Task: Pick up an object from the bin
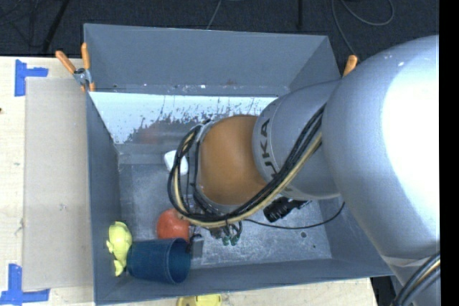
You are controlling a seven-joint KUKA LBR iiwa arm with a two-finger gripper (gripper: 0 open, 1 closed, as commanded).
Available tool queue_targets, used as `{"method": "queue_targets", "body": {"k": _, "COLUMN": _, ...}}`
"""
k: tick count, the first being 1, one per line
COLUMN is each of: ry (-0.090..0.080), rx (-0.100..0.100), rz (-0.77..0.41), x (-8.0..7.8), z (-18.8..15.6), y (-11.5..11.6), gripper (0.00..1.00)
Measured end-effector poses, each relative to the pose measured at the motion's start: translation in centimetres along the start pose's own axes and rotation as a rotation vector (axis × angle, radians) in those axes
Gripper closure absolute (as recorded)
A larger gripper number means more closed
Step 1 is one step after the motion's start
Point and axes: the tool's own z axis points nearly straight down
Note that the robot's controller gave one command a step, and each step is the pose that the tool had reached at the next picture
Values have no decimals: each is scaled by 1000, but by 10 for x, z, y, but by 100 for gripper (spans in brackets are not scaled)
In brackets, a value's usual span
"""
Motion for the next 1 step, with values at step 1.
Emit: {"method": "queue_targets", "body": {"k": 1, "ry": -3, "rx": 0, "rz": -209, "x": -7, "z": -11, "y": 6, "gripper": 100}}
